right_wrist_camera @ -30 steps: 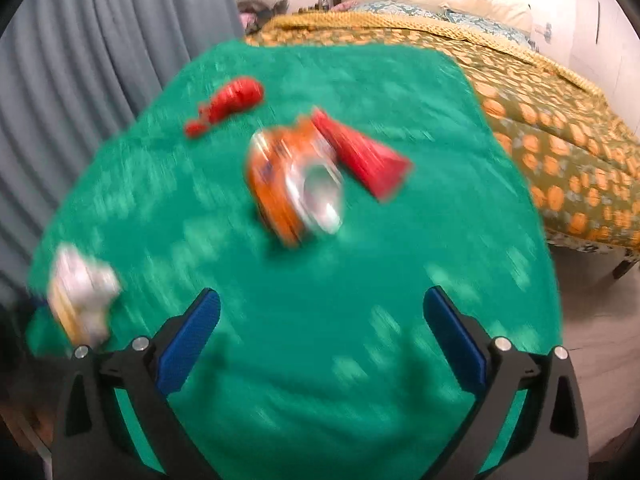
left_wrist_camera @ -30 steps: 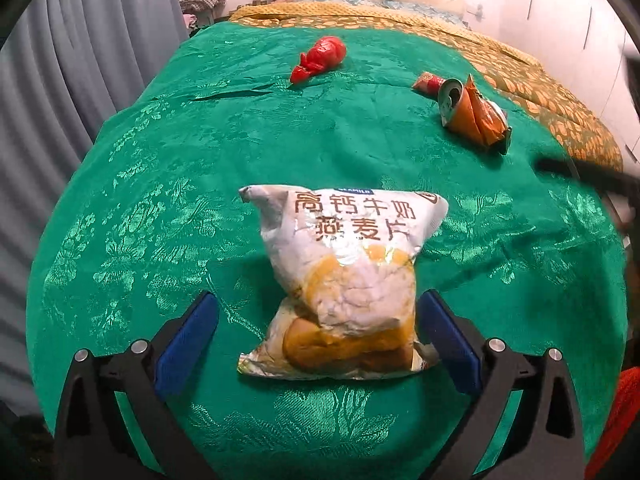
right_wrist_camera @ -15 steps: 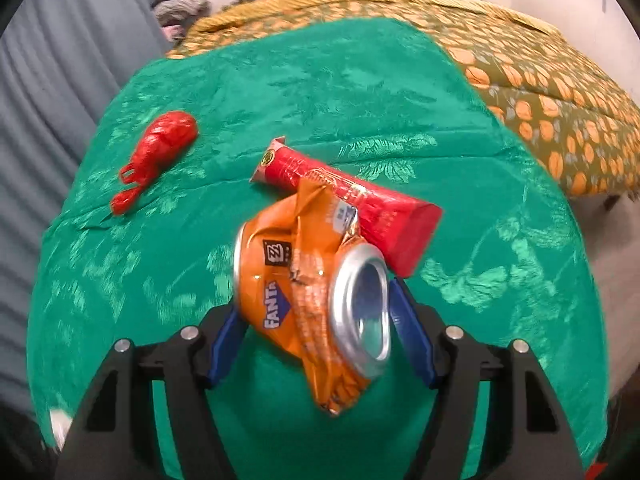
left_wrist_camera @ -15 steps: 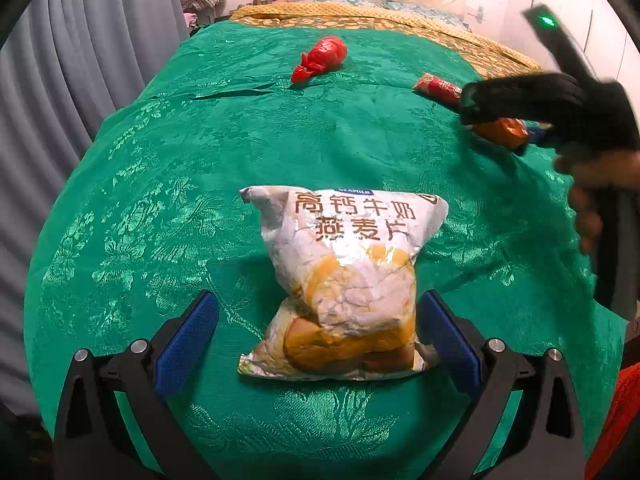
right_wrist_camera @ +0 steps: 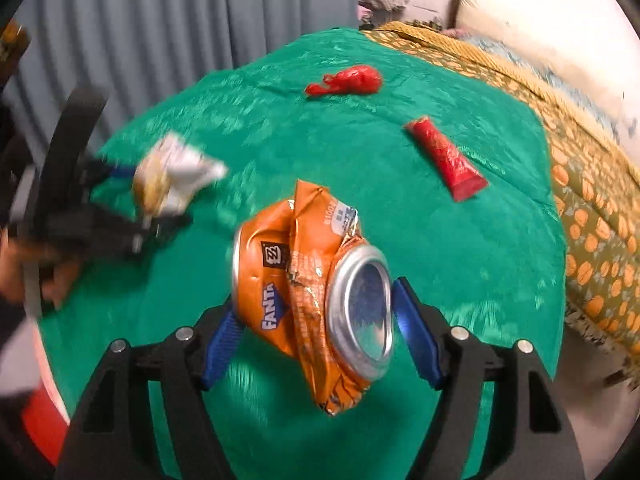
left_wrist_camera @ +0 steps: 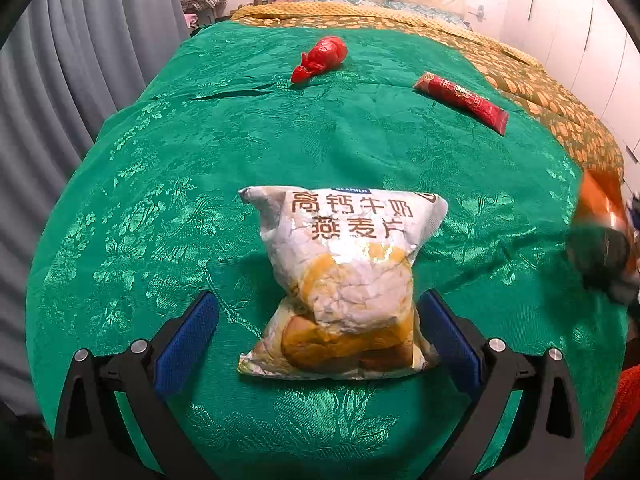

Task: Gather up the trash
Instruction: 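Grasp the crushed orange Fanta can with the right tool while the left holds the oat bag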

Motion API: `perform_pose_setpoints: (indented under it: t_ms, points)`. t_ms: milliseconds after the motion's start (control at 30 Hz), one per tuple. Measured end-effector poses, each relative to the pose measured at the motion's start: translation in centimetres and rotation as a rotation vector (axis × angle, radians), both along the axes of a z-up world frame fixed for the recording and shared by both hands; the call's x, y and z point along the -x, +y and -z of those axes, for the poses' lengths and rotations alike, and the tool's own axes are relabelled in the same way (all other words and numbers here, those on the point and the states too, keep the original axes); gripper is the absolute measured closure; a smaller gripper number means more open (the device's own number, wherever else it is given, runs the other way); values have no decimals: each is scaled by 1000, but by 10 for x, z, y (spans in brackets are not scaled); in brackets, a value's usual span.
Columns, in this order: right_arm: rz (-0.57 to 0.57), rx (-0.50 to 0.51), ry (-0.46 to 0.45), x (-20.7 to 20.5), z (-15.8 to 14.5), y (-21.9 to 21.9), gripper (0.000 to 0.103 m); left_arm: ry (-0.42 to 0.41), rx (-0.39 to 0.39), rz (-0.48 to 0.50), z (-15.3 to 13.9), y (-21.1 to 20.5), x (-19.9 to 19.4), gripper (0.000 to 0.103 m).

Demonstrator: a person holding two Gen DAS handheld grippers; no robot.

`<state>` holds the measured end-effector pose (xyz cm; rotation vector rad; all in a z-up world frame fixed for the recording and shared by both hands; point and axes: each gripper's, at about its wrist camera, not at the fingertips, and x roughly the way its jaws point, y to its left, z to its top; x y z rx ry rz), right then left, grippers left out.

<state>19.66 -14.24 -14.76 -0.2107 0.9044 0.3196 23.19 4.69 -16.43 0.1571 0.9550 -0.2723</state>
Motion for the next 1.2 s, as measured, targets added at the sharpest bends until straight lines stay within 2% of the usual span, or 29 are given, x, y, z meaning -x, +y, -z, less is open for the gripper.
perform_pose_setpoints:
  t_ms: [100, 167, 233, 467, 1200]
  points:
    - [44, -25, 13, 5, 15, -5, 29, 0, -1, 0, 0, 0, 0, 5]
    - [82, -66, 22, 7, 22, -9, 21, 0, -2, -1, 0, 0, 0, 5]
    - [110, -87, 24, 7, 27, -10, 18, -1, -2, -1, 0, 0, 0, 5]
    - [130, -78, 13, 10, 29, -10, 11, -1, -2, -1, 0, 0, 0, 4]
    - [131, -73, 13, 12, 30, -10, 9, -4, -8, -6, 0, 0, 1, 4]
